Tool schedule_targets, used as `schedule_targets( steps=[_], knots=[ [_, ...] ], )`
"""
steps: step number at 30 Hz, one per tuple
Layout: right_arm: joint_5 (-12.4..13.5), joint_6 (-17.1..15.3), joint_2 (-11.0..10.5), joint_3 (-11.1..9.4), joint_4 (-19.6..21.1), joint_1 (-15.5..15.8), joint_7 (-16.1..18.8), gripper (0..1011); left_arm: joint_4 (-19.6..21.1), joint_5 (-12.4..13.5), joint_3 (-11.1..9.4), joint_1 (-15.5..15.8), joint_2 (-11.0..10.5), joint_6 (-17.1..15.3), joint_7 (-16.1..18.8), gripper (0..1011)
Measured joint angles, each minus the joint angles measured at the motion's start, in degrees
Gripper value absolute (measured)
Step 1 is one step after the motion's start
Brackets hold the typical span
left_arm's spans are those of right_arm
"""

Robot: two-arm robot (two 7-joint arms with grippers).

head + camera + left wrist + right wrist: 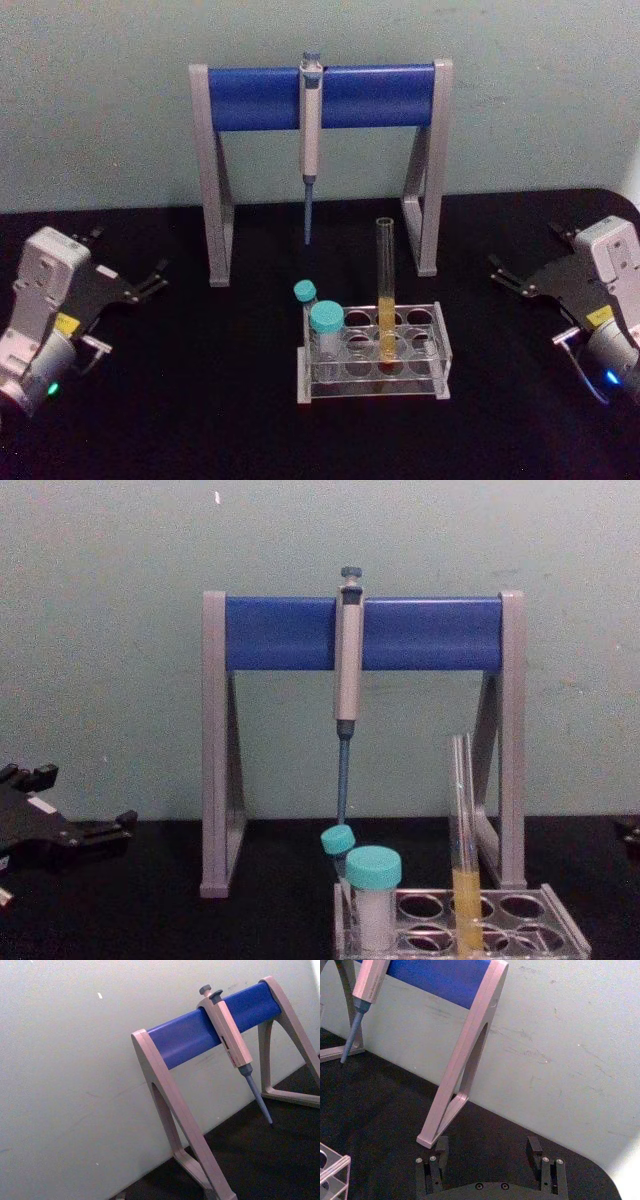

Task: Pick up the test tube from the test tube rack, shake it, then place it back into the test tube rack.

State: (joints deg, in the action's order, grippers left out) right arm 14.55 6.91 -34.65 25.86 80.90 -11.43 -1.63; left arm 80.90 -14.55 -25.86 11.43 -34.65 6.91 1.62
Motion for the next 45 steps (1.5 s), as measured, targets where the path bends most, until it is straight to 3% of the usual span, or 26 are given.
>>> schedule_targets(
  steps=[45],
  knots=[
    [0.0,0.0,0.0,0.0,0.0,0.0,0.0,1000,0.0,0.0,0.0,0.0,0.0,0.0,0.0,1010]
  ],
)
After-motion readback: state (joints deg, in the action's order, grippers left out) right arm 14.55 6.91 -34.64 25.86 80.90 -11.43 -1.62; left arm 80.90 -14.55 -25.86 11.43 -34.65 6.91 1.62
